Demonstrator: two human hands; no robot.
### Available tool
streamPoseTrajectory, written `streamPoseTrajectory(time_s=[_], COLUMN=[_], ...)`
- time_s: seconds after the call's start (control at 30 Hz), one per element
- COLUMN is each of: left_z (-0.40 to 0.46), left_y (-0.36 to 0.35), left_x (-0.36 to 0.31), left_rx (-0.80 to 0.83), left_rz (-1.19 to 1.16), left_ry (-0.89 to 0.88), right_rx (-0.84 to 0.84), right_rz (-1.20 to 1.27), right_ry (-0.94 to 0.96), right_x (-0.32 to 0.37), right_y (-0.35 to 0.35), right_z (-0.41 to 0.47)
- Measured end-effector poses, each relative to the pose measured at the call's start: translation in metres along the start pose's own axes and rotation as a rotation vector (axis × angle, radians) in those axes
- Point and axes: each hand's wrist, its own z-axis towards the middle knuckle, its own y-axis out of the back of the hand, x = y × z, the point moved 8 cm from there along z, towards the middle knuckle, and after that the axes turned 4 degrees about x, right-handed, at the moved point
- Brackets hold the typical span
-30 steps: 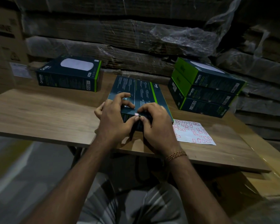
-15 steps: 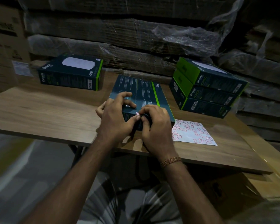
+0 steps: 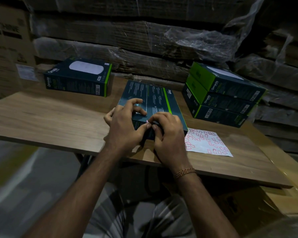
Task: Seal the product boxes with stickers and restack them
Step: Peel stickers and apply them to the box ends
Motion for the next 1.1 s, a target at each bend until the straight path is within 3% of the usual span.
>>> streamPoseTrajectory(time_s=[0.67, 1.1], left_z=[0.001, 0.0017], left_y=[-0.006, -0.0048], left_x=[0.0029, 0.0032], left_rx=[0.114, 0.053], left_rz=[-0.086, -0.108], left_ry=[-0.019, -0.029], right_rx=[0.031, 0.029], right_rz=[-0.087, -0.098], right_ry=[-0.036, -0.025], right_x=[-0.0036, -0.0011], right_y=[-0.0082, -0.0068], right_z=[0.0015, 0.0009])
